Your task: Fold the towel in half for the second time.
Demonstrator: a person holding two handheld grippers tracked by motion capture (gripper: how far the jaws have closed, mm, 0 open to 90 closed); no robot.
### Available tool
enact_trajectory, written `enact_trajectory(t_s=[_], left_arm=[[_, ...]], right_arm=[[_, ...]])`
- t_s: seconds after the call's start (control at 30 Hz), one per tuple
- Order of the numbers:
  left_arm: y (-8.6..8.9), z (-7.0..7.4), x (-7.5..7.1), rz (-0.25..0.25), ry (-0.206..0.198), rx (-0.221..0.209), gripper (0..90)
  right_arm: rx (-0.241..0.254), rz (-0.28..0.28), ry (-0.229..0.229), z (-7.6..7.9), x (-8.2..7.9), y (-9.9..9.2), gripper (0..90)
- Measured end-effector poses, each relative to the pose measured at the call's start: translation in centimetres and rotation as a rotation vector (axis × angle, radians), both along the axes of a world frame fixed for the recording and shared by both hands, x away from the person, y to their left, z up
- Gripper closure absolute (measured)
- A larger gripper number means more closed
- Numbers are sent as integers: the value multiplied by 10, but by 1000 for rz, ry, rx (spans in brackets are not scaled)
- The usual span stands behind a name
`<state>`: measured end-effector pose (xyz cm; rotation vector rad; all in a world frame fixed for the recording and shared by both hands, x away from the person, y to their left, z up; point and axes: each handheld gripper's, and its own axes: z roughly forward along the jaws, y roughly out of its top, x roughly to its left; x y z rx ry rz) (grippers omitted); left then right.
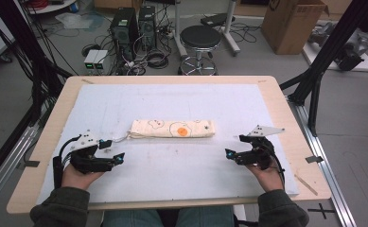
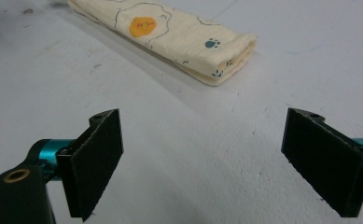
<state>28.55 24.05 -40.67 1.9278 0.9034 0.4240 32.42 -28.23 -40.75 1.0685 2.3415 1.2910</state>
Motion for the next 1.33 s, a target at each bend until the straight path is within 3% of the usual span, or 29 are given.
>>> enact_trajectory(t_s=[0.5,0.77,1.33], left_arm=[[4,-3,-11,5,-2,-11,264],[6,-5,-18,10,-5,0,259],[7,-6,-20,21,-21,2,250]], right_arm=[[11,-41,6,-7,-13,-13,121],[13,-32,24,-13,-17,-14,120],[-12,-22,1,-13,-22,-9,120]])
